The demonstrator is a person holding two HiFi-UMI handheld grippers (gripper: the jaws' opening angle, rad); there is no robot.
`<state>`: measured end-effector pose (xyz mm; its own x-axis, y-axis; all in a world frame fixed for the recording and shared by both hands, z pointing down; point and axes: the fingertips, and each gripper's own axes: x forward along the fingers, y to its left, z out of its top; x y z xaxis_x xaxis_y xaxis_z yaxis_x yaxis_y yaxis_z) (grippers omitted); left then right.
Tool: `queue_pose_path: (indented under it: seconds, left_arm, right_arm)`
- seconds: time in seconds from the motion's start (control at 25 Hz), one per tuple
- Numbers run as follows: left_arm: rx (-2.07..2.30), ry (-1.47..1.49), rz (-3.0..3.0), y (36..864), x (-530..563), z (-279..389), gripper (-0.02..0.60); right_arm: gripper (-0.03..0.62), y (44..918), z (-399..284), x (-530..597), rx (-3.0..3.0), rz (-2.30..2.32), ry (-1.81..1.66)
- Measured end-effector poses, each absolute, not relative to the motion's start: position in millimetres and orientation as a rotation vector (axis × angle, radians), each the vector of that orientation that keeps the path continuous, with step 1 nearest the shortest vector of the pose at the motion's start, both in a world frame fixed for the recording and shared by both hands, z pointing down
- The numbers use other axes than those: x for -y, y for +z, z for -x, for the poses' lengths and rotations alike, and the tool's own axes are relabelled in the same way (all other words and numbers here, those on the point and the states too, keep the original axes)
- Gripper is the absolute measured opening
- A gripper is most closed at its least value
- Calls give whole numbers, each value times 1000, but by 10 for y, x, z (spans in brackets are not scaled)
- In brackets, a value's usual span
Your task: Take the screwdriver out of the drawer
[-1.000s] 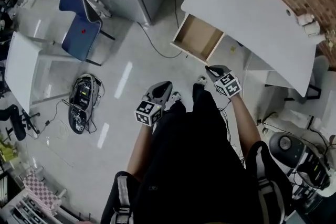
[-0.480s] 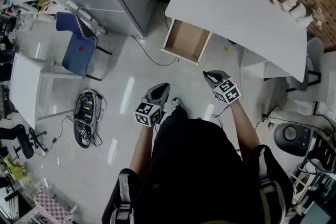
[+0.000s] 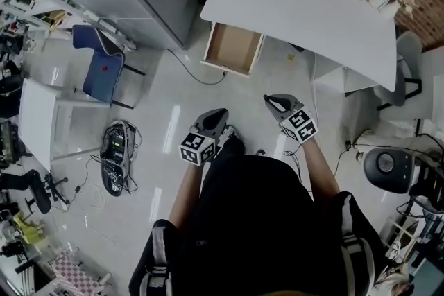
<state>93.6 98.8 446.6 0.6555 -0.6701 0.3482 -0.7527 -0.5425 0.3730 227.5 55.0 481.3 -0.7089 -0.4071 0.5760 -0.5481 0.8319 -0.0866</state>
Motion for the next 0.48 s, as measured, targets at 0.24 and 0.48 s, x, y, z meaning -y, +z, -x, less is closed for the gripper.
queue_pose_path:
  seconds: [0.24, 0.48]
  left_arm:
    - [1090, 251, -2424, 4345, -1221, -1270, 23]
    - [1074, 270, -2448, 4288, -1501, -1503, 23]
  right_arm:
    - [112, 4599, -2493, -893, 2523, -695, 293]
    - [114, 4189, -2510, -1254, 2586, -663, 156]
